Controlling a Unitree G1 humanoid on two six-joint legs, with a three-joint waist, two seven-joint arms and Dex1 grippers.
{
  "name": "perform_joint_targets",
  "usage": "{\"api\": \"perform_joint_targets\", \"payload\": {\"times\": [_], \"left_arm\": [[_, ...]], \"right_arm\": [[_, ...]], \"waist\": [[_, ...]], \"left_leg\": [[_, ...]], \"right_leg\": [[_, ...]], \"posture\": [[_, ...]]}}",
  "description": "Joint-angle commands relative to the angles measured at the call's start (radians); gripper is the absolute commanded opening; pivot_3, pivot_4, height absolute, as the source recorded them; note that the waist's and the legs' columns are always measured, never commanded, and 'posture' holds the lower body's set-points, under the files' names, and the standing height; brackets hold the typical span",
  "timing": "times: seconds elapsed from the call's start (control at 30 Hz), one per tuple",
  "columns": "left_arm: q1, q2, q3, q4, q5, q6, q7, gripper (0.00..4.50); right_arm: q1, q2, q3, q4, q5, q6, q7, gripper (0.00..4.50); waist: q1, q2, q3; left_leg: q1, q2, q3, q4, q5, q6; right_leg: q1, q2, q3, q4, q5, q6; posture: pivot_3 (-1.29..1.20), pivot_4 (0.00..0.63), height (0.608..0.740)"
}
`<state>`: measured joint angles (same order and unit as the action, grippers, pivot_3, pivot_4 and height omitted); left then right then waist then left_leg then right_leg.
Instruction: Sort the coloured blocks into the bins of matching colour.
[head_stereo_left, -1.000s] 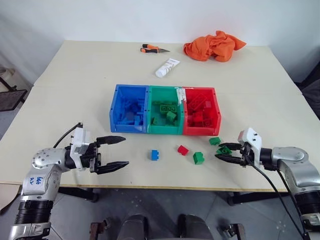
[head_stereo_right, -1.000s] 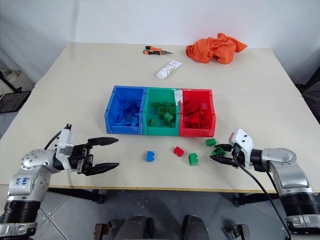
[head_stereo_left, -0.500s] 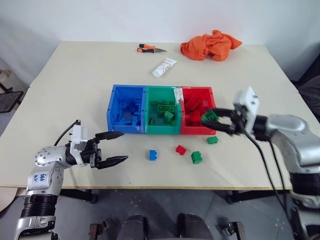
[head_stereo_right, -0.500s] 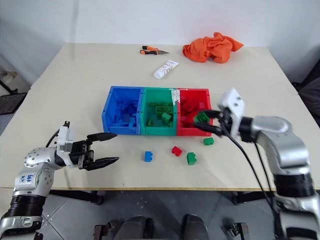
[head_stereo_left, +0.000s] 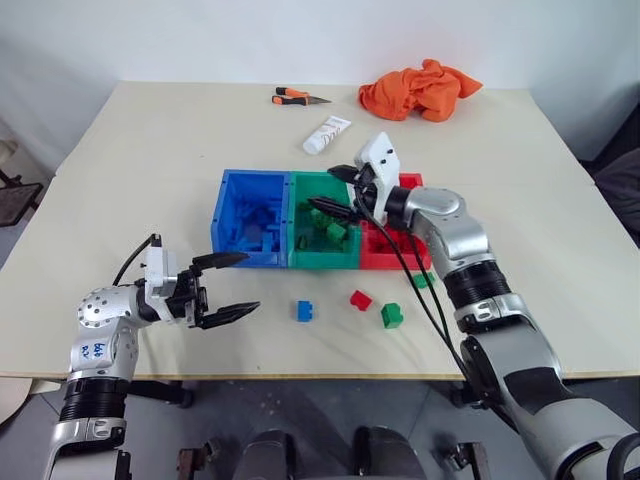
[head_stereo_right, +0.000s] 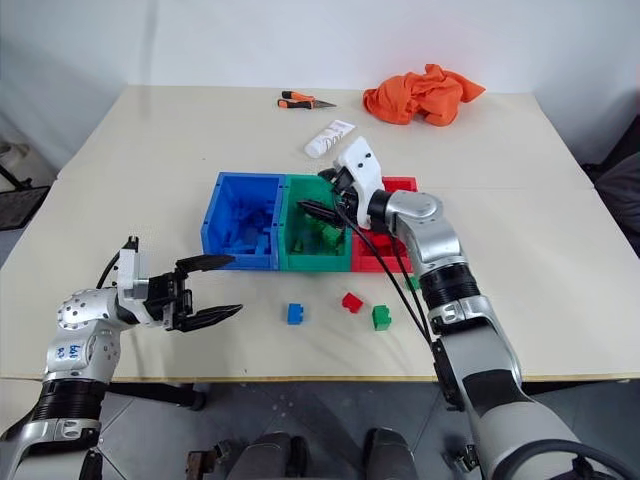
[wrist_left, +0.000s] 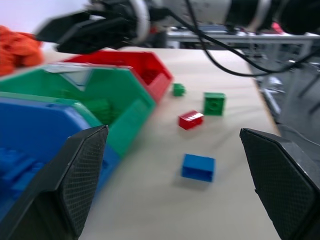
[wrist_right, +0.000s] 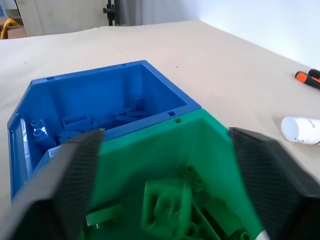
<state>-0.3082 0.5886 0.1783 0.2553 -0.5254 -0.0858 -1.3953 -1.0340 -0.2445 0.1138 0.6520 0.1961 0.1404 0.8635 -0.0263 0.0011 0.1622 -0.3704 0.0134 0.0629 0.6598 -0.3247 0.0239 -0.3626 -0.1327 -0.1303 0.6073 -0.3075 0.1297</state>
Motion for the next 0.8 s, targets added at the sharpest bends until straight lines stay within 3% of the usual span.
{"api": "perform_joint_targets", "payload": {"times": [0.03,0.2,0.37,0.6,0.8], "left_arm": [[0.000,0.029,0.019,0.020,-0.026,0.000,-0.055,4.50],[-0.020,0.053,0.021,0.101,-0.007,-0.044,-0.126,4.50],[-0.041,0.075,-0.009,0.178,0.009,-0.085,-0.198,4.50],[-0.040,0.073,-0.008,0.179,-0.008,-0.085,-0.176,4.50],[-0.026,0.077,-0.002,0.164,-0.016,-0.078,-0.166,4.50]], "right_arm": [[-0.018,-0.019,-0.023,-0.030,-0.002,-0.034,0.026,4.49],[0.105,-0.114,-0.029,-0.261,0.054,0.052,0.147,4.49],[0.512,-0.464,-0.111,-0.720,0.199,0.256,0.355,4.49],[0.866,-0.688,-0.361,-0.851,0.246,0.320,0.356,4.49],[1.088,-0.731,-0.529,-0.837,0.234,0.303,0.340,4.49]], "waist": [[-0.004,0.000,0.000],[-0.001,0.000,0.000],[0.031,0.001,0.001],[0.023,0.002,0.001],[0.029,0.002,0.001]], "left_leg": [[0.000,0.000,0.000,0.000,0.000,0.000],[0.000,0.000,-0.001,-0.001,0.000,0.000],[-0.001,-0.001,-0.009,0.003,-0.005,0.001],[0.001,0.002,0.006,0.004,-0.007,0.004],[0.001,0.001,0.007,0.004,-0.007,0.004]], "right_leg": [[0.000,0.000,0.000,0.000,0.000,0.000],[0.000,0.000,0.000,0.000,0.000,0.000],[0.003,0.000,-0.001,0.001,0.000,0.000],[0.007,0.000,-0.002,-0.012,0.000,0.000],[0.006,-0.001,-0.001,-0.013,0.000,0.001]], "posture": [[0.00,0.150,0.740],[0.00,0.150,0.740],[0.00,0.150,0.740],[0.00,0.150,0.740],[0.00,0.150,0.740]]}}
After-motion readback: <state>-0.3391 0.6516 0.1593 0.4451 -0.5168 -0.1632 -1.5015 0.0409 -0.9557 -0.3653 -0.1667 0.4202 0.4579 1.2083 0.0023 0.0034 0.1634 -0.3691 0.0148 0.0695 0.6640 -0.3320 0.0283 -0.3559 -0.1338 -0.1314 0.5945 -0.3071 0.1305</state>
